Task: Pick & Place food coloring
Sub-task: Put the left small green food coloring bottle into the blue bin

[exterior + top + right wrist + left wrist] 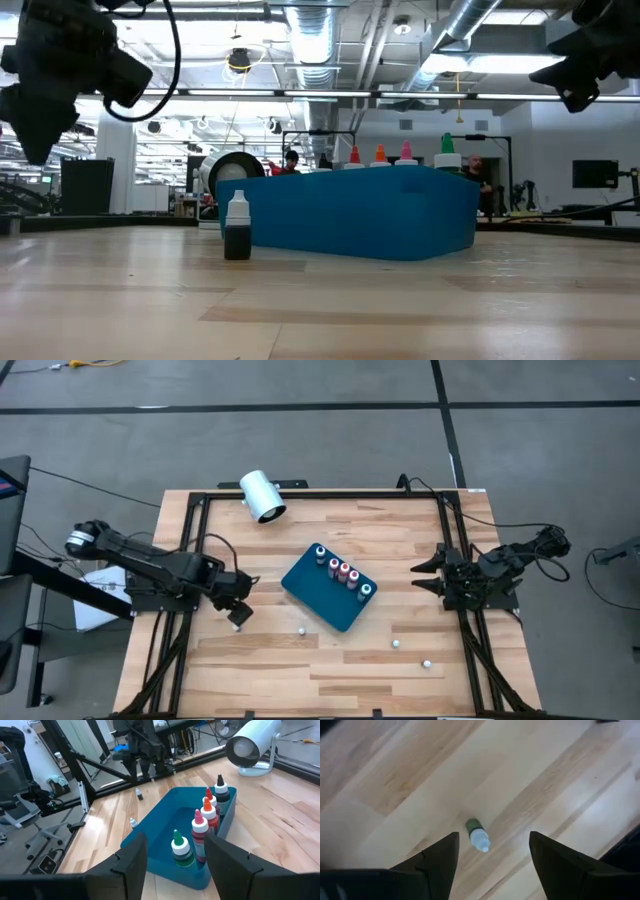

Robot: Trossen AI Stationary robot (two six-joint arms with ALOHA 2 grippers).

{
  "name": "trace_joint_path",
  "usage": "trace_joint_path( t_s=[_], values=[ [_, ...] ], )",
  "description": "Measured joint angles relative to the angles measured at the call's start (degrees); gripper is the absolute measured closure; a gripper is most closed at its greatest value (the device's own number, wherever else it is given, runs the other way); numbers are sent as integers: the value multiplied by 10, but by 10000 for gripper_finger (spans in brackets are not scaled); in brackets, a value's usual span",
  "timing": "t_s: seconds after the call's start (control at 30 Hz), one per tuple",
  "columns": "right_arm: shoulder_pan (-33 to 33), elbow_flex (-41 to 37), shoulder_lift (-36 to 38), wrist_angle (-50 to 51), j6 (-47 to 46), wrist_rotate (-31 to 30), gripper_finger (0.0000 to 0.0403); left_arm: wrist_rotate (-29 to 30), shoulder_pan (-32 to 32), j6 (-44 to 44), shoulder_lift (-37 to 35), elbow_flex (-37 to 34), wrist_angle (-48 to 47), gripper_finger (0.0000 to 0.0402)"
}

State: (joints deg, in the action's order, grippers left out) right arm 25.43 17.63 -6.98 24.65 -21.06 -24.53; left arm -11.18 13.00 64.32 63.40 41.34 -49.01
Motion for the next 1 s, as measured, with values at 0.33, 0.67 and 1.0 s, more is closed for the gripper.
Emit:
trace_joint_path(
  t_s=[0.33, 0.67, 1.0],
  values=[
    [0, 0, 0, 6, -1, 0, 221, 55, 64, 106, 5, 0, 0, 168],
    [0, 0, 0, 6, -6, 0, 219, 96, 138, 155, 5, 0, 6, 168],
    [0, 0, 0, 6, -11, 0, 220, 125, 167, 253, 5, 0, 5, 168]
  ],
)
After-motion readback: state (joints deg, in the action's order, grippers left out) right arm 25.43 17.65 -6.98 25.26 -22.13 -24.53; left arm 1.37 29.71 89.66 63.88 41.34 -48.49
